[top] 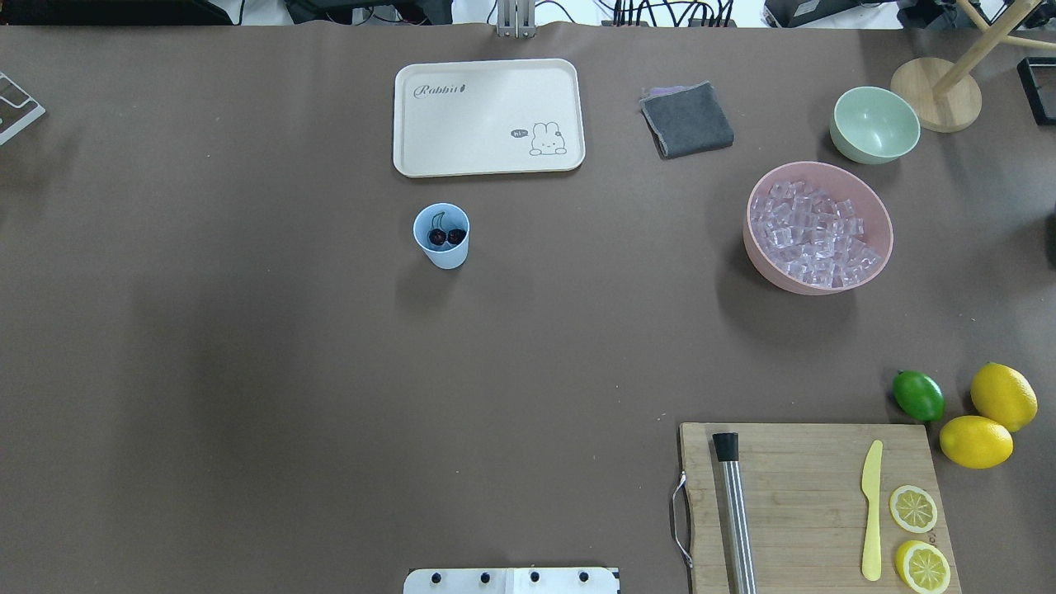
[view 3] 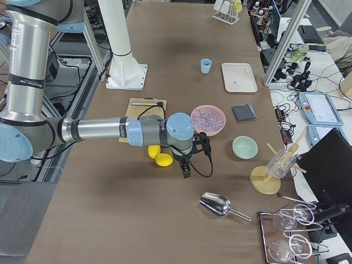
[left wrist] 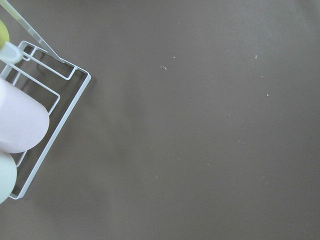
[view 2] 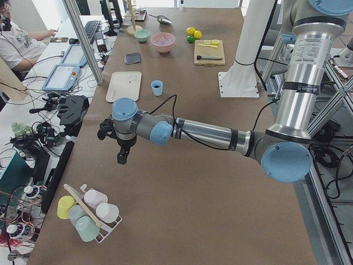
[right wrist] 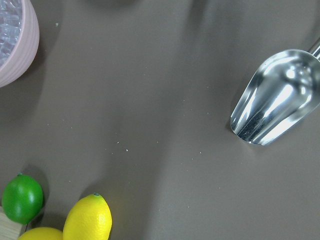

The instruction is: Put ice and cherries in cup

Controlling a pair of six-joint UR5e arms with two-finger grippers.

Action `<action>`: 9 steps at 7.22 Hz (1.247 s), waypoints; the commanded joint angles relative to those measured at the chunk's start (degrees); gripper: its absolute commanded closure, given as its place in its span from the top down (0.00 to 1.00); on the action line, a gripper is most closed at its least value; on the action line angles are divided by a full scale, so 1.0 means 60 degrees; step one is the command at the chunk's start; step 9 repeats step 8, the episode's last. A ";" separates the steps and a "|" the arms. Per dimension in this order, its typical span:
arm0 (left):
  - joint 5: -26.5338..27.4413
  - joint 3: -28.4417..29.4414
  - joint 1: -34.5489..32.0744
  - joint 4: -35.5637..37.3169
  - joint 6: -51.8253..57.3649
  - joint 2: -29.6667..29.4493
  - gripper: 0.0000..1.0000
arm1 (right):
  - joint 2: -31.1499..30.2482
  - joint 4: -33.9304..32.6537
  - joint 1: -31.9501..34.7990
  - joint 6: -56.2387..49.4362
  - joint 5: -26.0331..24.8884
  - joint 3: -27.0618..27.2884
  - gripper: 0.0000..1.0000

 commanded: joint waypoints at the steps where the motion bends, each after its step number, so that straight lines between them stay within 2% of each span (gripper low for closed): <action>1: 0.0632 -0.0307 -0.0051 0.0178 0.0018 -0.0062 0.98 | 0.0133 0.0005 -0.0004 -0.0001 -0.0137 0.0001 0.99; 2: 0.0942 0.0039 -0.0080 0.0148 0.0032 -0.0105 0.98 | 0.0177 0.0005 -0.0047 -0.0001 -0.0138 -0.0013 0.99; 3: 0.0887 0.0129 -0.0066 0.0220 0.0033 0.0055 0.98 | 0.0163 0.0005 -0.0048 -0.0001 -0.0138 -0.0013 0.99; 4: 0.0379 -0.0160 -0.0066 0.0105 0.0033 0.0854 0.98 | 0.0119 0.0005 -0.0048 -0.0030 -0.0124 -0.0013 0.99; 5: 0.0098 -0.0410 -0.0066 0.0147 0.0047 0.1079 0.98 | 0.0163 -0.0009 -0.0048 -0.0102 -0.0138 -0.0042 0.99; 9: 0.0082 -0.0367 -0.0051 0.0104 0.0033 0.1184 0.98 | 0.0265 -0.0053 -0.0048 -0.0103 -0.0182 -0.0145 0.99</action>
